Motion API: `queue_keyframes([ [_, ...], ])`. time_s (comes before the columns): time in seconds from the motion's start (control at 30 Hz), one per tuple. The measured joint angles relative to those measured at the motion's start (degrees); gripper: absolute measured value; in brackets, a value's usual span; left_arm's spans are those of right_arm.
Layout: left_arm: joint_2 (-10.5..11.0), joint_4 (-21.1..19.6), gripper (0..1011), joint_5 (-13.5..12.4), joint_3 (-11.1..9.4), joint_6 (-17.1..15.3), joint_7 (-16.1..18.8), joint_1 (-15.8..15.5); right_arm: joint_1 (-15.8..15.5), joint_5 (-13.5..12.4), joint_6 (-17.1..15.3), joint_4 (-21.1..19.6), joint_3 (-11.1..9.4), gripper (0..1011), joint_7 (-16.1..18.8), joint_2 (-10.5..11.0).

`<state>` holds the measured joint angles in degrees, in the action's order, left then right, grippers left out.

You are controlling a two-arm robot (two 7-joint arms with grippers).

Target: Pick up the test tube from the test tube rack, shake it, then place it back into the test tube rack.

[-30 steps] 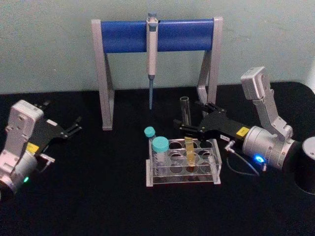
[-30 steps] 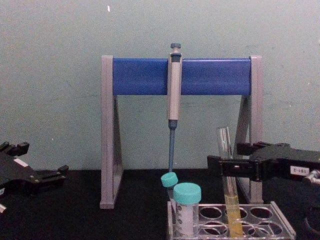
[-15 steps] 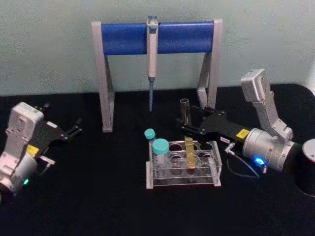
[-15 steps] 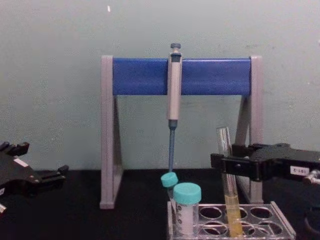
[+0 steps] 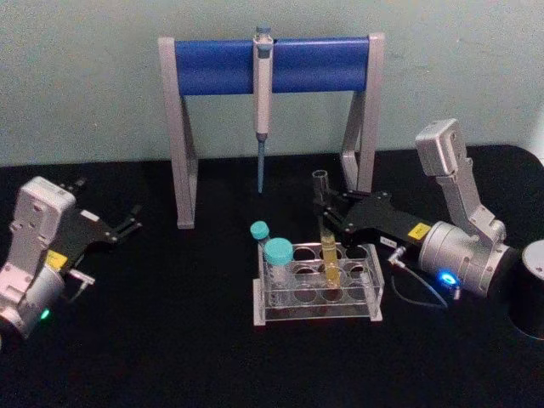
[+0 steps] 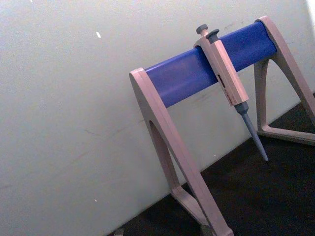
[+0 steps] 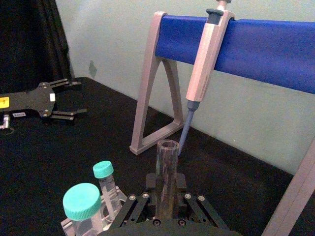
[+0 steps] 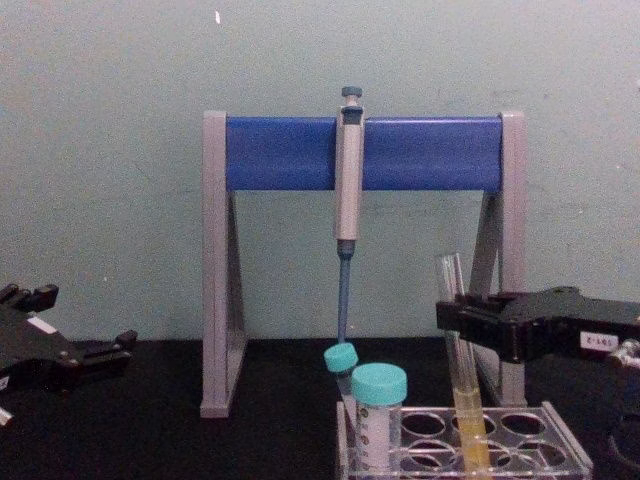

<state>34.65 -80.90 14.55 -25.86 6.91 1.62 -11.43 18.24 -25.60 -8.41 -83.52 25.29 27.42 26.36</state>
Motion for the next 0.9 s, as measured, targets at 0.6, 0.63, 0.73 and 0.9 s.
queue_keyframes([
  [0.6,0.0,0.0,1002,0.0,0.0,0.0,0.0,0.0,0.0,-0.01,0.01,0.01,0.0,228,-0.01,0.01],
  [0.63,0.0,0.0,1001,0.0,0.0,0.0,0.0,0.0,0.0,-0.01,0.01,0.01,0.0,228,-0.01,0.01],
  [0.73,0.0,0.0,1001,0.0,0.0,0.0,0.0,0.0,-0.13,-0.17,0.31,-0.01,-0.14,228,0.15,0.06],
  [0.9,0.0,0.0,1001,0.0,0.0,0.0,0.0,0.0,-0.95,-2.83,2.2,-0.84,-1.42,228,1.92,0.45],
])
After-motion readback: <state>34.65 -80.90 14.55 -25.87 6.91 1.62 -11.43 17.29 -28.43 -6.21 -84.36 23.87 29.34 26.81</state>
